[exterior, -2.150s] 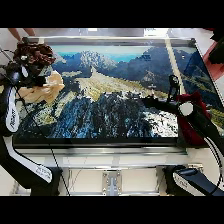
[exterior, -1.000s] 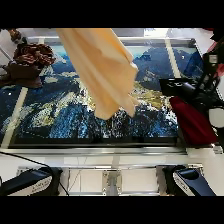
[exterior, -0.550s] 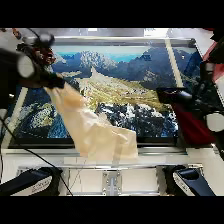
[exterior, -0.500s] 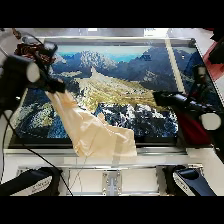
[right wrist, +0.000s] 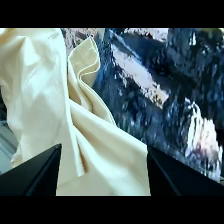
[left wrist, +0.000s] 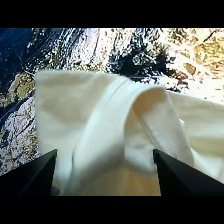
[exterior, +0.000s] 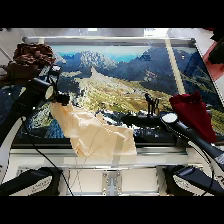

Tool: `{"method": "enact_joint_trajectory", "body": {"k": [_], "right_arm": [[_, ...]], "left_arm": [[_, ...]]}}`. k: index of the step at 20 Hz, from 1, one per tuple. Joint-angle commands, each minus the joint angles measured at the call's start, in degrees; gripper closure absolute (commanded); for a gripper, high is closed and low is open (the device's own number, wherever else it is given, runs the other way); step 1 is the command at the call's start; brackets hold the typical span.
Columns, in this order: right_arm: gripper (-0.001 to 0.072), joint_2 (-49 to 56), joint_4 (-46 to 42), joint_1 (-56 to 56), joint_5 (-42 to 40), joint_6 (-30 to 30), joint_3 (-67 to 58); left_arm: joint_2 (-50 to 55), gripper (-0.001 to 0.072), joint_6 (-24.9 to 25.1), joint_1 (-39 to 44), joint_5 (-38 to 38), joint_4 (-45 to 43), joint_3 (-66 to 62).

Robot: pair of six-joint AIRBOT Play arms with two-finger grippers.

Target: Fold the shirts.

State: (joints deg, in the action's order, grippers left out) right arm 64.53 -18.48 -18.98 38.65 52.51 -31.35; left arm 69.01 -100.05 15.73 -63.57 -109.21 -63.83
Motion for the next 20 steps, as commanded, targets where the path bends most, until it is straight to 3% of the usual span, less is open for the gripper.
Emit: {"method": "enact_joint_trajectory", "body": {"k": [1, 3, 4, 6, 12, 14, 17, 20], "right_arm": [[0.0104, 3.7, 1.7, -0.8, -0.5, -2.2, 0.4], [0.0104, 3.7, -5.6, 2.4, 0.1, 2.0, 0.4], [0.0105, 3.7, -10.1, 4.6, 0.9, 5.0, 0.4], [0.0104, 3.7, -17.4, 9.2, 3.7, 9.7, 0.4], [0.0104, 3.6, -18.6, 14.3, 10.1, 10.6, 0.4], [0.0104, 3.5, -18.9, 14.3, 12.2, 9.7, 0.4], [0.0104, 3.5, -18.9, 14.3, 14.8, 7.1, 0.4], [0.0104, 3.5, -18.8, 14.3, 15.0, 4.7, 0.4]], "left_arm": [[-0.3, 0.0011, -4.5, 0.0, 0.9, 4.3, -2.2], [-0.7, 0.0011, -2.5, 0.0, 3.9, 18.6, -4.0], [-0.6, 0.0010, 1.0, 0.2, 5.8, 26.1, -4.0], [0.4, 0.0009, 6.2, 2.3, 7.0, 32.4, -3.7], [10.3, 0.0008, 6.7, 9.7, 10.9, 23.9, -3.1], [15.0, 0.0009, 6.5, 11.3, 5.7, 19.1, -4.2], [19.3, 0.0008, 1.7, 13.6, -2.0, 6.3, -7.8], [21.5, 0.0009, 1.6, 14.8, -3.9, 3.8, -12.6]]}}
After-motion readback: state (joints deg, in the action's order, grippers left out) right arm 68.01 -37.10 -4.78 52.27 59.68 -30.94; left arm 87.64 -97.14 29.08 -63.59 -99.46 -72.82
